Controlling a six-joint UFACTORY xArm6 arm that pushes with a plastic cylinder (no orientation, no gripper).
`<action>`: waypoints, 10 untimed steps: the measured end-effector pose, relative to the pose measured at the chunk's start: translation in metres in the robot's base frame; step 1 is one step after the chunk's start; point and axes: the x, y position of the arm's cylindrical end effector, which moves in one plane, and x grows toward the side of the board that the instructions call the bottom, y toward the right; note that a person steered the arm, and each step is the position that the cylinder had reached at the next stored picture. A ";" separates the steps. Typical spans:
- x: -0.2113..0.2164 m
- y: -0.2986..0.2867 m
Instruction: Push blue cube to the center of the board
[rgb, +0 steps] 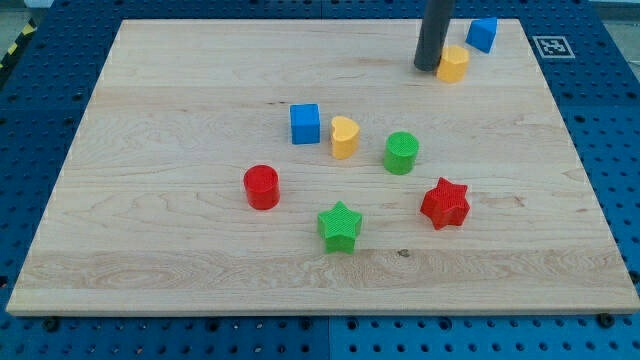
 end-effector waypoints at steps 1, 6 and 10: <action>0.000 0.004; 0.088 -0.246; 0.139 -0.215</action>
